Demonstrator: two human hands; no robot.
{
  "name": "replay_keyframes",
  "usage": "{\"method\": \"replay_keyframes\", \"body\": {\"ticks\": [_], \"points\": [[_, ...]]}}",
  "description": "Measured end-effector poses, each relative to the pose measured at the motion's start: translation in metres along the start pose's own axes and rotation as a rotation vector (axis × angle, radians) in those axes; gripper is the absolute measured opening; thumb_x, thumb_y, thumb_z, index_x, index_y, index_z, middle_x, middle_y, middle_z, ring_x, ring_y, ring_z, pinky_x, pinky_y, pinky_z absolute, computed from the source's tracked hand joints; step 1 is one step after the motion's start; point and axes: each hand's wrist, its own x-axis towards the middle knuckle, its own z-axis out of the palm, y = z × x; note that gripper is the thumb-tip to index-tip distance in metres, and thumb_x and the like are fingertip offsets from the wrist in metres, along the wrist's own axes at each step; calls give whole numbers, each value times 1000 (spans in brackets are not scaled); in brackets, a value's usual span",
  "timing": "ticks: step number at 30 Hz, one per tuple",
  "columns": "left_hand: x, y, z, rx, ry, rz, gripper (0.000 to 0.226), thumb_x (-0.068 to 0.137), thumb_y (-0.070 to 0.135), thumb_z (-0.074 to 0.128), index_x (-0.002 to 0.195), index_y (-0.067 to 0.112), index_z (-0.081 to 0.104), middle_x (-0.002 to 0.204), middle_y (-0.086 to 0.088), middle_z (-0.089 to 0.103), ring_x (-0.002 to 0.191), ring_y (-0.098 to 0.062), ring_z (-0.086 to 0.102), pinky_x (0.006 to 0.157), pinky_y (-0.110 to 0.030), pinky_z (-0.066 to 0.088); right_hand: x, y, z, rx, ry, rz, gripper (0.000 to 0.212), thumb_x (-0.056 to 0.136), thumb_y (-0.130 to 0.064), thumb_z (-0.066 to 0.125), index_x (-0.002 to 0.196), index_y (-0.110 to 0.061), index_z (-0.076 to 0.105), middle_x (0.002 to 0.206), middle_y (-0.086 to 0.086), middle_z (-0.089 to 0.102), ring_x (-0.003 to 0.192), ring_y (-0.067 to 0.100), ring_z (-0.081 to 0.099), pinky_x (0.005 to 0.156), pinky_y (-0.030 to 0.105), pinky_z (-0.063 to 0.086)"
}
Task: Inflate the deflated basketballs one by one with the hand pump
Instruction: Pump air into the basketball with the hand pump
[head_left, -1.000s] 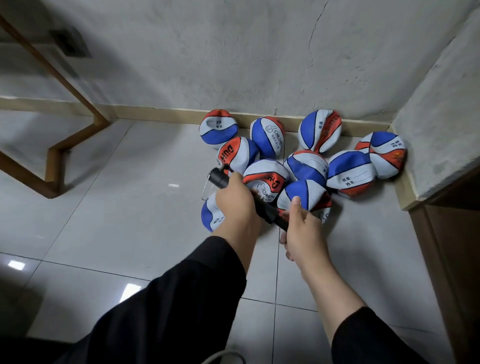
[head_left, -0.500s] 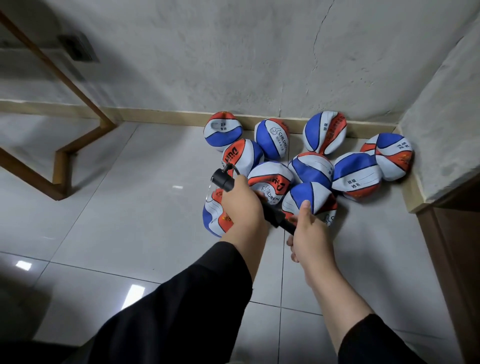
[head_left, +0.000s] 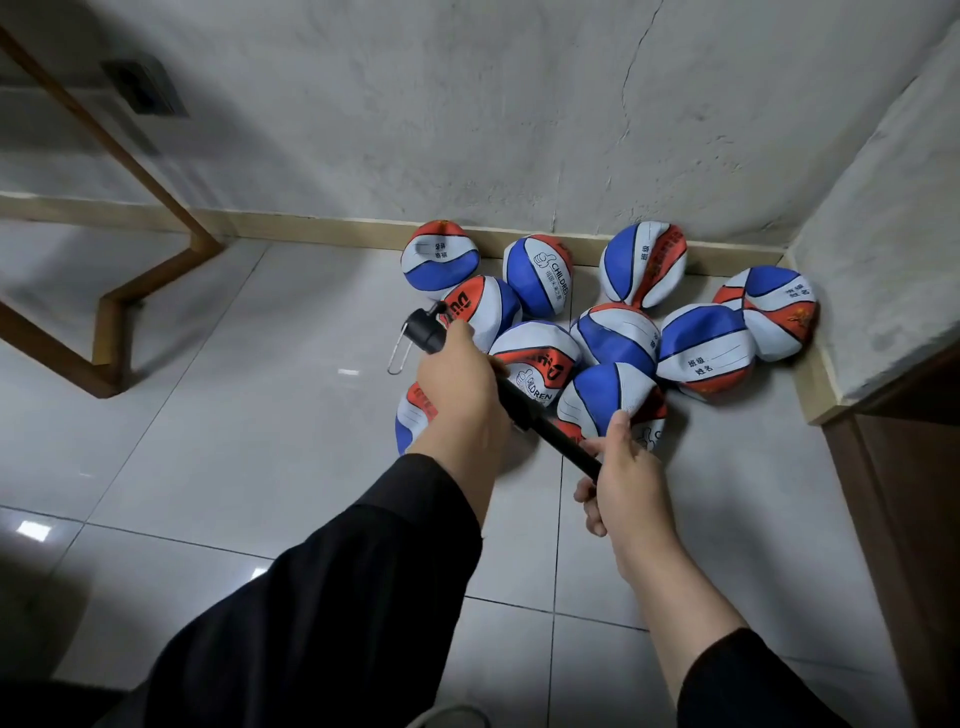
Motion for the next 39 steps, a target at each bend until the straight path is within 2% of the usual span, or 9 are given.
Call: {"method": "replay_keyframes", "body": {"ticks": [5,9,12,17,23,29,33,37,39], "points": [[-5,-7,0,18,-12,-7,24,90,32,56,82,10,57,54,-5,56,53,-23,52,60,-31,47,2,-7,6,-25,4,-20,58,105,-61,30,98,-17,68,56,10,59,46,24,48,44,26,36],[-15,-27,3,19,-48,-23,20,90,29,55,91,9,58,72,-12,57,60,-23,52,52,-26,45,3,-7,13,-136,-26,-135,75,94,-67,21,112,-10,65,77,10,63,59,26,55,65,43,51],[-23,-37,6,8,-63,-35,23,89,33,57,87,10,58,71,-11,57,58,-23,50,57,-29,43,3,-10,15,-130,8,-156,71,92,-72,24,86,-12,63,75,12,65,71,32,61,77,54,57],[-20,-27,7,24,-64,-71,23,90,31,58,90,8,61,75,-11,58,62,-23,53,55,-28,45,0,-13,17,-91,19,-146,66,102,-65,28,79,-15,62,66,11,65,63,31,60,61,41,49],[3,-1,-1,21,-7,2,22,92,29,57,82,9,56,65,-11,58,58,-26,55,58,-30,46,1,-1,4,-7,4,-15,58,104,-62,31,99,-18,69,50,9,58,36,21,41,42,24,31],[-11,-7,0,33,-62,-58,23,91,33,55,86,11,58,64,-6,57,53,-20,53,49,-22,44,2,-8,11,-87,-12,-70,66,95,-65,28,119,-17,67,62,10,61,50,23,51,52,30,41],[-16,-25,4,34,-86,-40,18,90,30,54,90,11,56,74,-11,55,61,-22,51,50,-23,42,5,-12,16,-61,8,-95,65,101,-66,30,90,-13,66,60,11,62,56,29,54,56,35,43],[-17,-31,10,40,-71,-34,20,90,29,55,93,10,60,72,-9,55,60,-21,51,56,-28,45,10,-12,25,-84,25,-99,70,99,-69,27,90,-12,67,68,13,66,61,30,59,60,38,48],[-11,-23,9,28,-81,-55,23,91,30,55,95,8,61,74,-11,56,56,-21,51,48,-21,43,12,-17,30,-104,10,-128,83,83,-83,21,91,-15,67,74,14,69,67,31,61,63,39,49]]}}
